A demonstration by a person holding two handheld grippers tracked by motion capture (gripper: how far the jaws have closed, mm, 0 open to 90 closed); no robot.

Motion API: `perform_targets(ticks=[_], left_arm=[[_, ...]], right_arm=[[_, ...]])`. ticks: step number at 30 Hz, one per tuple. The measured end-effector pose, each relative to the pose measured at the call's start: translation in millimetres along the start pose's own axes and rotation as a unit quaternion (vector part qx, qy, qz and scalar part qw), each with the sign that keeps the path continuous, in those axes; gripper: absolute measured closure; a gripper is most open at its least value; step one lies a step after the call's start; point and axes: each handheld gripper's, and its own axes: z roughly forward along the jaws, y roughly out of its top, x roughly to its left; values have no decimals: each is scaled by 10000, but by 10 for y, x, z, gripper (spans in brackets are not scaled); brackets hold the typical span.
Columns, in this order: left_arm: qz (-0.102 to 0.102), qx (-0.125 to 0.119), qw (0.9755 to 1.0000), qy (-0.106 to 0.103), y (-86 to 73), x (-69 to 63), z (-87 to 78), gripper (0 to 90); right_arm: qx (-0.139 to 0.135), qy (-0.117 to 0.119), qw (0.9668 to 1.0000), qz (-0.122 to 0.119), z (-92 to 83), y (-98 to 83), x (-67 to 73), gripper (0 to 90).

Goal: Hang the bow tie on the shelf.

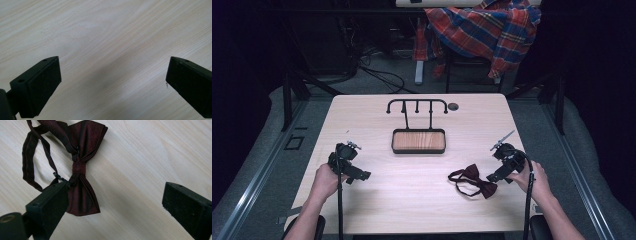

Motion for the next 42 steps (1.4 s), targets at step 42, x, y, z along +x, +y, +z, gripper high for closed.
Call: perform_targets(ticks=[42], left_arm=[[194,34,9998,27,22,-40,4,0]], right_arm=[[-386,697,9962,347,139,183,102,19]])
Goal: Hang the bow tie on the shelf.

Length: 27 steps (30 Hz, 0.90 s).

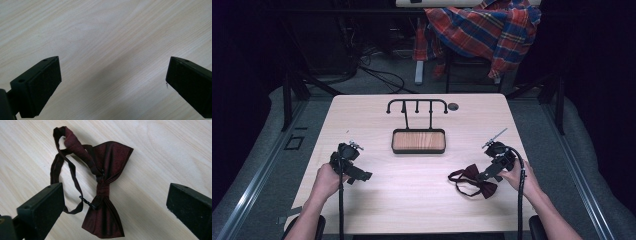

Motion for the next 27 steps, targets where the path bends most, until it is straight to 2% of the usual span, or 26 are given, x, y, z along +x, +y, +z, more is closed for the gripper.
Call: perform_targets(ticks=[2,3,4,5,6,8,12,13,14,15,17,18,19,21,23,24,26,27], left_arm=[[-12,5,10000,-2,-2,0,0,0],[-10,1,10000,6,-1,2,1,0],[-13,11,10000,6,0,3,3,0],[-16,12,10000,2,3,2,6,0],[-6,28,10000,0,7,0,6,0],[-5,29,10000,-5,9,-6,13,0],[-1,67,10000,2,8,-2,25,0],[-1,65,10000,2,8,-2,25,0],[0,67,10000,3,8,-3,25,0],[5,67,10000,3,9,-4,26,0],[12,83,10000,3,9,-6,28,0],[15,91,10000,5,9,-7,28,0],[20,100,9999,4,9,-8,29,1],[29,105,9999,1,7,-11,30,1],[32,110,9999,6,6,-11,31,1],[32,114,9999,10,6,-11,32,1],[34,119,9999,11,8,-12,33,1],[37,134,9999,6,9,-15,33,1]], right_arm=[[-173,15,9998,103,24,-17,50,44],[-63,-43,10000,-41,20,-12,49,73],[-63,-43,10000,-41,20,-12,49,73],[-50,27,10000,-38,51,-5,69,132],[-50,27,10000,-38,51,-5,69,132],[27,107,9999,-54,110,19,81,234],[159,102,9997,-139,149,38,89,300],[98,110,9999,-73,170,45,102,328],[184,92,9997,-130,185,64,106,388],[184,92,9997,-130,185,64,106,388],[210,97,9997,-109,226,81,128,451],[387,52,9989,-242,226,100,124,469],[260,40,9996,-120,265,91,150,487],[408,-6,9990,-197,268,110,148,519],[399,-18,9990,-189,269,109,146,544],[432,-93,9988,-197,271,106,141,590],[406,-78,9990,-178,280,103,140,607],[483,-90,9987,-147,303,102,146,645]])
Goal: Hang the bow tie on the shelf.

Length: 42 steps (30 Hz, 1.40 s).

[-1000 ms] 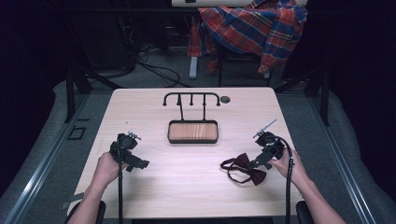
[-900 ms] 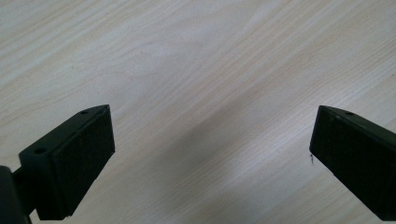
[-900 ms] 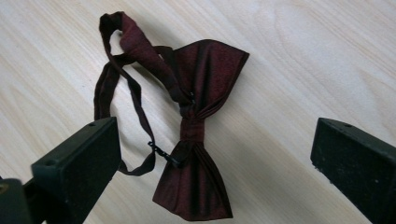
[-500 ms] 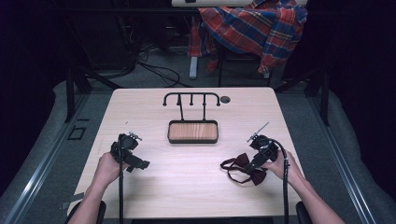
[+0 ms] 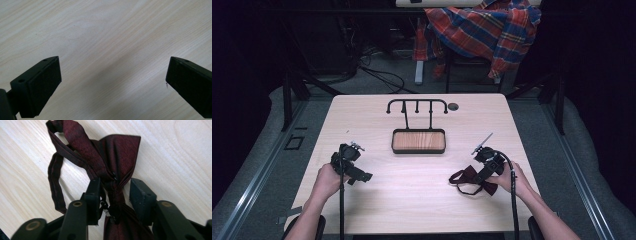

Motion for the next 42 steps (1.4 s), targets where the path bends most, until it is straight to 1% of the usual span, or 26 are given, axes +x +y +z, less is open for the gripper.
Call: perform_targets(ticks=[3,4,6,7,8,10,12,13,14,15,16,17,20,21,23,28,29,31,32,34,36,37,39,40,41,42], left_arm=[[15,10,10000,17,1,-4,2,1],[15,17,10000,16,0,-3,0,1],[3,5,10000,15,-4,3,2,1],[0,1,10000,14,-4,3,2,1],[5,12,10000,12,-2,4,1,1],[-12,3,10000,12,-1,1,4,1],[-18,-1,10000,18,-1,0,7,1],[-17,6,10000,13,0,2,6,1],[-19,0,10000,5,-2,4,7,1],[-20,-6,10000,4,-2,4,8,1],[-24,-5,10000,6,-2,5,8,1],[-26,-1,10000,8,-2,4,8,1],[-19,5,10000,15,1,1,12,1],[-22,3,10000,15,1,0,12,1],[-20,8,10000,23,-1,2,10,1],[-16,8,10000,18,-4,4,5,1],[-10,7,10000,22,-3,3,4,1],[-5,11,10000,33,-2,0,4,1],[-9,6,10000,41,-2,-4,6,1],[-2,13,10000,37,0,-4,6,1],[-3,13,10000,39,-1,-4,5,1],[-7,14,10000,39,-1,-2,6,1],[-11,12,10000,39,-2,0,5,1],[-11,12,10000,39,-2,0,5,1],[6,25,10000,41,-1,1,4,1],[6,27,10000,41,0,1,4,1]], right_arm=[[44,-24,10000,20,25,-1,12,675],[120,-65,9999,-28,23,9,27,697],[134,-121,9998,-53,23,11,33,709],[228,-164,9996,-93,14,21,41,720],[159,-180,9997,-56,23,17,58,736],[123,-183,9997,-40,28,15,65,740],[168,-299,9993,-141,-11,24,81,748],[168,-299,9993,-141,-11,24,81,748],[62,-357,9992,-143,-21,20,86,748],[6,-403,9989,-219,-63,24,85,748],[-160,-445,9987,-175,-73,15,96,748],[-304,-498,9980,-227,-109,14,106,748],[-506,-728,9954,-361,-201,12,126,747],[-643,-725,9947,-349,-228,11,134,748],[-761,-794,9933,-352,-276,19,141,746],[-780,-890,9923,-369,-281,38,154,746],[-886,-900,9914,-334,-279,42,166,746],[-986,-1028,9892,-359,-316,54,177,746],[-1112,-1095,9872,-342,-344,63,184,746],[-1133,-1121,9866,-341,-359,69,185,746],[-1266,-1152,9847,-332,-389,98,189,746],[-1266,-1152,9847,-332,-389,98,189,746],[-1356,-1224,9826,-345,-421,125,187,746],[-1356,-1224,9826,-345,-421,125,187,746],[-1422,-1260,9812,-333,-444,139,185,746],[-1459,-1241,9810,-312,-450,144,187,746]])
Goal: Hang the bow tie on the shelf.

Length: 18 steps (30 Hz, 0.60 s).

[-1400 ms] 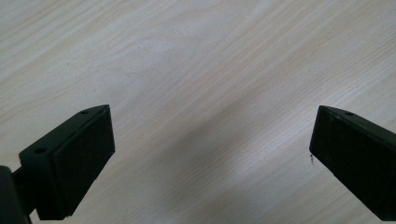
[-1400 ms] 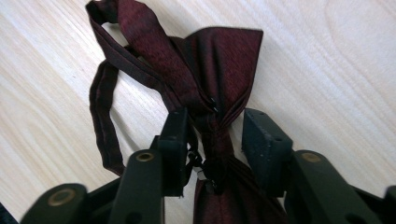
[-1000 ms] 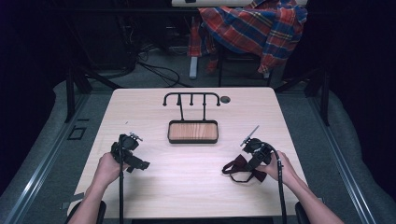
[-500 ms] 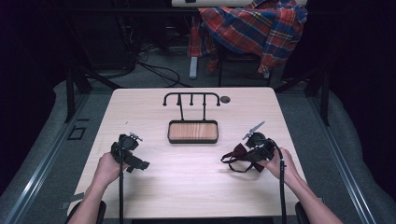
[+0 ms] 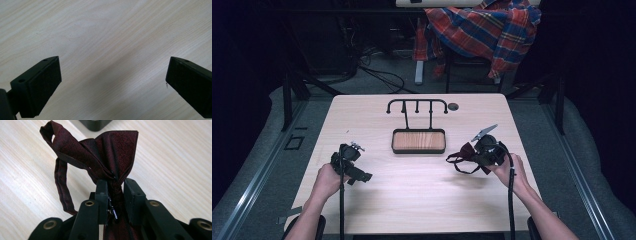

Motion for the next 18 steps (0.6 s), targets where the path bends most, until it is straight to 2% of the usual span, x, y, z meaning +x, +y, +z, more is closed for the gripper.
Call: perform_targets(ticks=[2,4,7,11,18], left_arm=[[1,3,10000,-2,0,0,0,1],[0,1,10000,0,-1,1,-1,1],[-1,5,10000,2,-1,3,-1,1],[-1,0,10000,6,-1,2,-2,1],[0,-28,10000,-10,-5,3,-5,1]], right_arm=[[-10,-30,10000,-13,-9,9,-7,746],[-139,-67,9999,57,-22,29,-13,746],[-87,-90,9999,17,-46,49,-29,746],[-221,-103,9997,69,-66,94,-43,746],[-273,-130,9995,-38,-87,211,-35,745]])
